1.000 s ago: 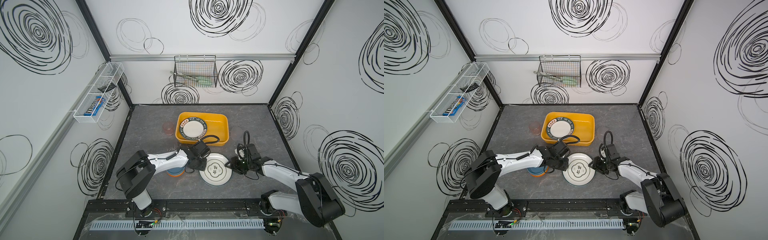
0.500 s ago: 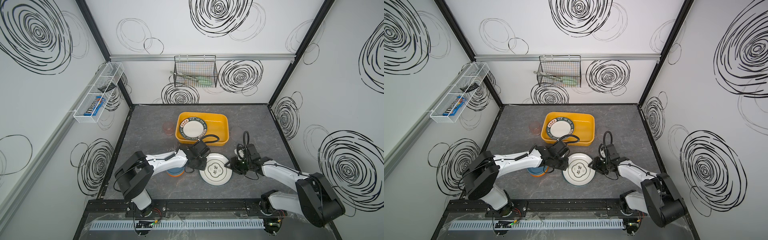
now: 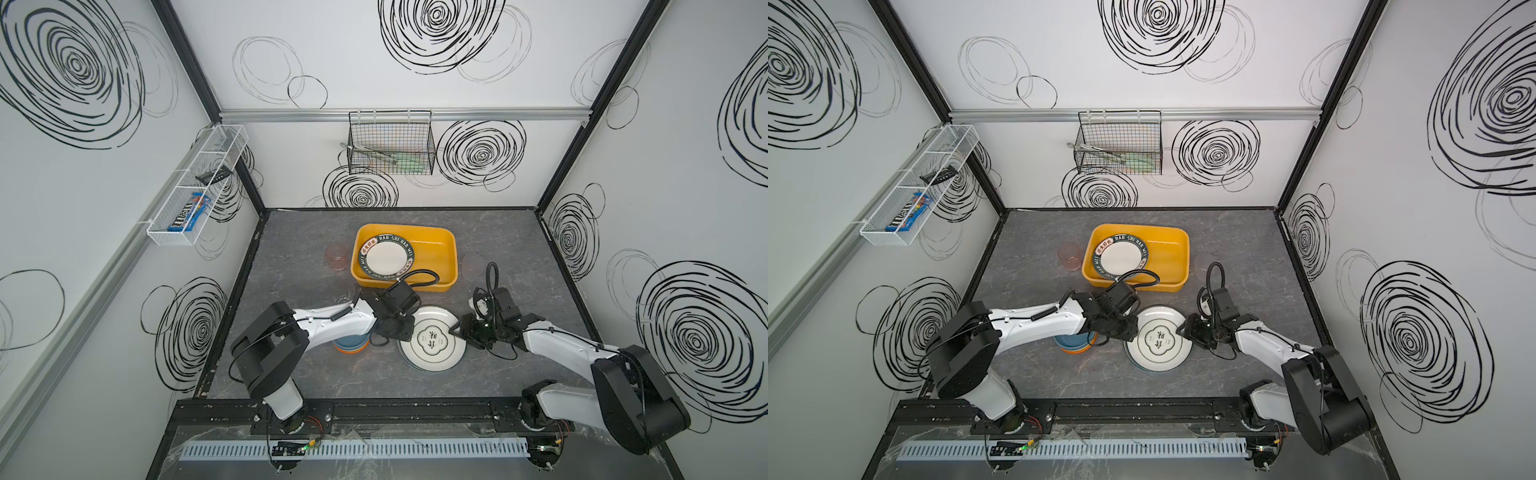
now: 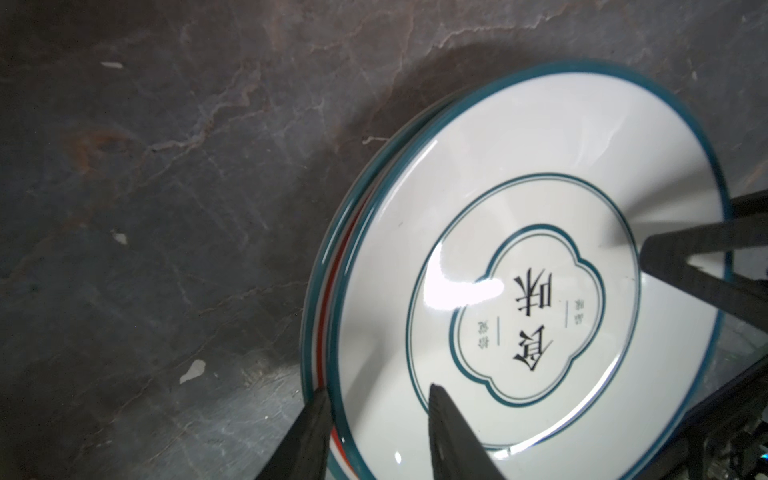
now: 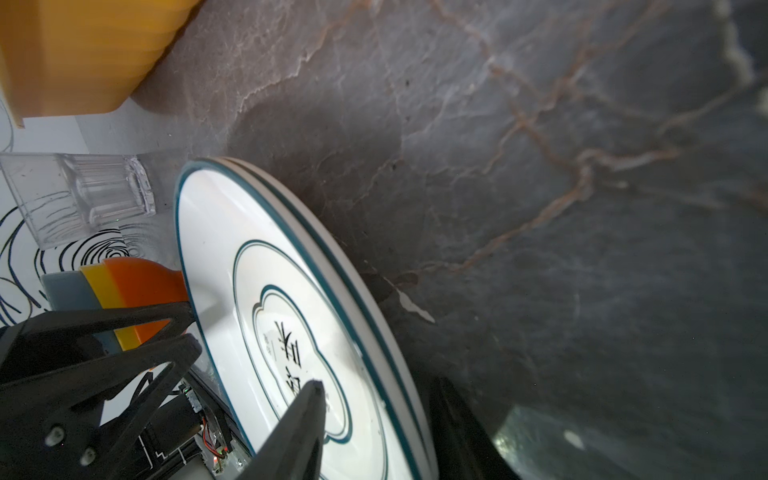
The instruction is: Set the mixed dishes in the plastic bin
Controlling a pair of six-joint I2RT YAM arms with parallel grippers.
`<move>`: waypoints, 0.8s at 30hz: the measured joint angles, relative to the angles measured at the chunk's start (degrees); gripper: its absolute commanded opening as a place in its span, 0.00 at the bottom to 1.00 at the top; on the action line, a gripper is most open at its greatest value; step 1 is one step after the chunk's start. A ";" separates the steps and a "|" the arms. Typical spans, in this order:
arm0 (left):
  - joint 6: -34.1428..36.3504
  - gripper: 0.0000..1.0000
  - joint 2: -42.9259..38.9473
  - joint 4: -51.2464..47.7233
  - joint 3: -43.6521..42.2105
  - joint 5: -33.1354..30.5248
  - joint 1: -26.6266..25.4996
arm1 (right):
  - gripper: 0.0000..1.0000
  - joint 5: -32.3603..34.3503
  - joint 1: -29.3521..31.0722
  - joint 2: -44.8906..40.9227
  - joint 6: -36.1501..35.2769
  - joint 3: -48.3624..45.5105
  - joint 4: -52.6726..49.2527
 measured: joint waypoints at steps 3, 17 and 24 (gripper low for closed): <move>0.11 0.42 0.52 0.24 0.02 0.22 -0.02 | 0.47 0.00 0.00 0.00 0.04 0.00 0.00; 0.39 0.43 1.97 1.20 0.48 1.33 -0.13 | 0.50 1.90 -1.33 -4.55 0.15 0.00 -2.16; 0.44 0.43 2.43 1.20 0.83 1.46 -0.22 | 0.49 2.58 -3.06 -7.26 -0.37 -0.50 -3.61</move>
